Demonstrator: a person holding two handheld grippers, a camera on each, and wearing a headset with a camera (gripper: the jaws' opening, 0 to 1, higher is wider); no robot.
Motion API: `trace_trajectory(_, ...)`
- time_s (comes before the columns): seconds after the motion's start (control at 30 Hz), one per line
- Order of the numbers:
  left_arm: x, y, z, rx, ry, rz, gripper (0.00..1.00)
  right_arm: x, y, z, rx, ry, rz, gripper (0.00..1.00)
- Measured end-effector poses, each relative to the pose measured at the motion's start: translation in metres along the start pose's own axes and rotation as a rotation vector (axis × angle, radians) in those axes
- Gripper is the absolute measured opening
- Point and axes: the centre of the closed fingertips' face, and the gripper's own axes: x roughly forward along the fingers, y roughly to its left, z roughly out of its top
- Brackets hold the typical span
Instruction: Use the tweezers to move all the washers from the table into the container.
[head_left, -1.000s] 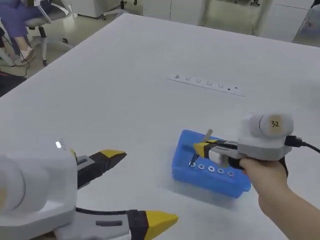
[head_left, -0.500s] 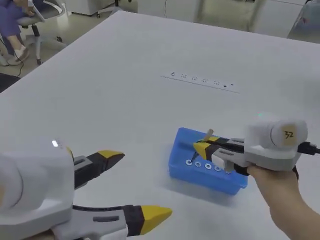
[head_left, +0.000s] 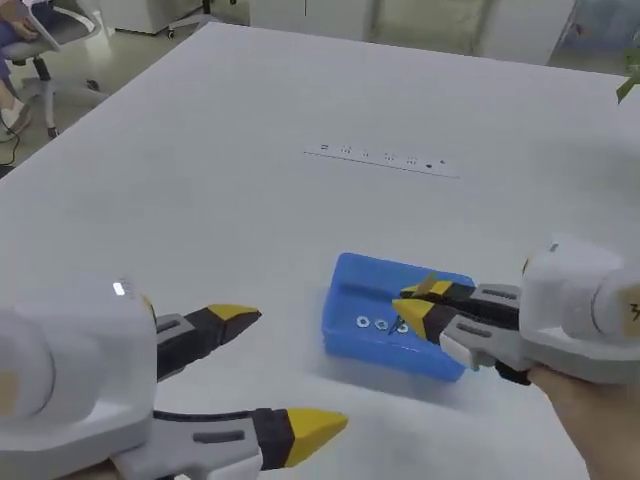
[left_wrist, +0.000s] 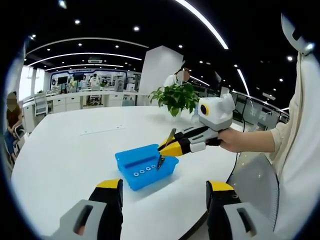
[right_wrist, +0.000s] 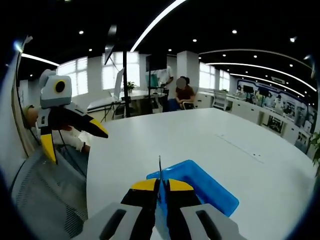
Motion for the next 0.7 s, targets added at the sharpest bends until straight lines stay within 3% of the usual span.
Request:
trace_trajectory(0.07, 0.0, -0.002, -0.002, 0.014, 0.015, -0.013, 0.62, -0.004, 0.009, -0.004, 0.002, -0.002, 0.027, 0.03)
trace_trajectory(0.13, 0.001, -0.004, -0.002, 0.026, 0.026, -0.027, 0.59, -0.006, 0.017, -0.013, 0.013, 0.03, 0.056, 0.02)
trace_trajectory(0.2, 0.003, -0.007, -0.001, 0.036, 0.032, -0.04, 0.57, -0.008, 0.023, -0.019, -0.018, 0.041, 0.052, 0.02)
trace_trajectory(0.37, 0.01, -0.012, 0.003, 0.073, 0.046, -0.07, 0.53, -0.012, 0.037, -0.032, 0.001, 0.061, 0.084, 0.02)
trace_trajectory(0.57, 0.019, -0.025, -0.001, 0.162, 0.098, -0.131, 0.42, -0.016, 0.049, -0.046, -0.032, 0.104, 0.113, 0.02)
trace_trajectory(0.7, 0.027, -0.035, -0.002, 0.157, 0.101, -0.187, 0.33, -0.017, 0.059, -0.053, -0.063, 0.136, 0.15, 0.02)
